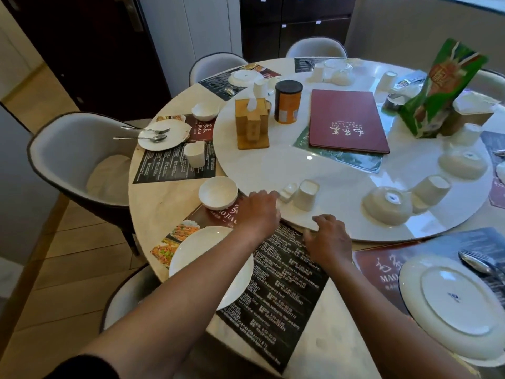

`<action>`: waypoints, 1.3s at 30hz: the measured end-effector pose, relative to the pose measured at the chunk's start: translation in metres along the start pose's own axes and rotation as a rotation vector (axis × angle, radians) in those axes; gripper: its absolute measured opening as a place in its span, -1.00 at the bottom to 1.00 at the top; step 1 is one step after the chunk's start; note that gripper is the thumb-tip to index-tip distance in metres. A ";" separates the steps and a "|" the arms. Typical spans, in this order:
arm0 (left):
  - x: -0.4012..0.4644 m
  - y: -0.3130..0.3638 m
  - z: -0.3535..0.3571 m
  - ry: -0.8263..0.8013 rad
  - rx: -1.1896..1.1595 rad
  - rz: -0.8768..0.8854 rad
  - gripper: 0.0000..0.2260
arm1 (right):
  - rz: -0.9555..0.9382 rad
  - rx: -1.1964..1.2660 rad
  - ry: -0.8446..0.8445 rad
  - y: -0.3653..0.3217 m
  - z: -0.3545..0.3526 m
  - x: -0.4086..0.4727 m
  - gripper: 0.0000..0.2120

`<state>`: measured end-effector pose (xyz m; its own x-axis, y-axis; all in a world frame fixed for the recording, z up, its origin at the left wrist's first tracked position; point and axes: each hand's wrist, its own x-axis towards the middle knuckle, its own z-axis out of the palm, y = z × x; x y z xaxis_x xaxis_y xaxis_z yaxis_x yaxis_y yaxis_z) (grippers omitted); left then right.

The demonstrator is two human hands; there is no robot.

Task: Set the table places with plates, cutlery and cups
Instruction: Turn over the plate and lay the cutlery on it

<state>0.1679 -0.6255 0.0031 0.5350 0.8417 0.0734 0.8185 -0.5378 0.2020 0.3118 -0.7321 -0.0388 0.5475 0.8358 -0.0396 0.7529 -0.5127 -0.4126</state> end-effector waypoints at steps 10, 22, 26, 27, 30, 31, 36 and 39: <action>0.116 0.013 0.029 -0.346 0.358 0.150 -0.25 | -0.112 -0.171 -0.010 0.028 0.010 0.057 -0.59; 0.114 -0.004 0.026 -0.356 0.240 0.042 -0.28 | -0.137 -0.107 0.140 0.036 0.040 0.048 -0.61; 0.072 -0.008 0.014 -0.245 0.059 -0.161 -0.27 | -0.125 -0.114 0.074 0.033 0.037 0.048 -0.58; 0.058 -0.008 0.013 -0.231 0.026 -0.209 -0.27 | -0.124 -0.115 0.075 0.032 0.035 0.045 -0.58; 0.022 -0.002 0.018 -0.253 -0.019 -0.302 -0.30 | -0.171 -0.122 0.143 0.030 0.033 0.023 -0.62; 0.012 0.001 0.021 -0.264 -0.021 -0.317 -0.31 | -0.199 -0.125 0.167 0.030 0.034 0.013 -0.65; -0.010 0.009 0.035 -0.304 0.029 -0.343 -0.39 | -0.244 -0.167 0.084 0.038 0.048 -0.032 -0.71; -0.013 0.010 0.040 -0.279 0.039 -0.326 -0.39 | -0.239 -0.158 0.019 0.043 0.049 -0.043 -0.62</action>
<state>0.1778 -0.6436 -0.0345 0.2785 0.9257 -0.2560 0.9586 -0.2517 0.1331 0.3028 -0.7807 -0.0992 0.3531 0.9337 0.0595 0.9084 -0.3269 -0.2608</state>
